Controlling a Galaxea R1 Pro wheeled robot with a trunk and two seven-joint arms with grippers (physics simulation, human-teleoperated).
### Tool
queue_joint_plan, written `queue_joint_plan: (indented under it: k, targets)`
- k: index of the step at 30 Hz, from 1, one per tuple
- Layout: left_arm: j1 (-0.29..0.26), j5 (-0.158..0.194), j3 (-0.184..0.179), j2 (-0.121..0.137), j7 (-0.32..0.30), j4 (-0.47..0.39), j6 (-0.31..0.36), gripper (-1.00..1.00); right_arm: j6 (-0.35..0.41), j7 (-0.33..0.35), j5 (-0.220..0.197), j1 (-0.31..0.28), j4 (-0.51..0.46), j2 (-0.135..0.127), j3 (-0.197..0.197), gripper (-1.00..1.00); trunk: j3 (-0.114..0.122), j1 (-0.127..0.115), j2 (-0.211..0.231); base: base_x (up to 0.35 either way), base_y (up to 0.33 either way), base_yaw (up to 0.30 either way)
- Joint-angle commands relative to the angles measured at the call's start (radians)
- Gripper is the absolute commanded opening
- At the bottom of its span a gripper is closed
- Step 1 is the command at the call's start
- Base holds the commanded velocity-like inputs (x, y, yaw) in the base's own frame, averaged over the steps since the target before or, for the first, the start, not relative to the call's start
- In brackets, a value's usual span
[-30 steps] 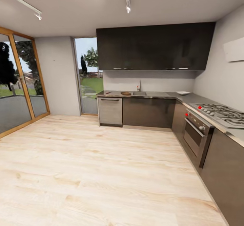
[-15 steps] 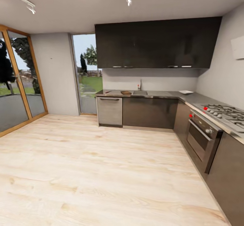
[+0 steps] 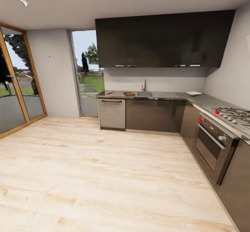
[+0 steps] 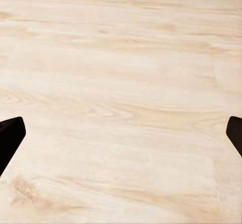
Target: In the kitchen, take the Vidalia onion out of the sink, dice it on the chopping board with the paring knife, put the diced onion into the bowl on the countertop, then place both the paring knife and the chopping board into the sink.
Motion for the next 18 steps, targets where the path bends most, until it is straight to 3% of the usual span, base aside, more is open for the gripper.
queue_joint_plan:
  k: [1, 18]
  targets:
    - [0.000, 0.000, 0.001, 0.000, -0.001, -0.001, -0.001, 1.00, -0.002, 0.000, -0.001, 0.000, 0.000, 0.000, 0.000, 1.00, -0.002, 0.001, 0.000, 0.269, 0.000, 0.000]
    - [0.000, 0.000, 0.001, 0.000, -0.001, -0.001, -0.001, 1.00, -0.002, 0.000, -0.001, 0.000, 0.000, 0.000, 0.000, 1.00, -0.029, 0.001, 0.000, 0.269, 0.000, 0.000]
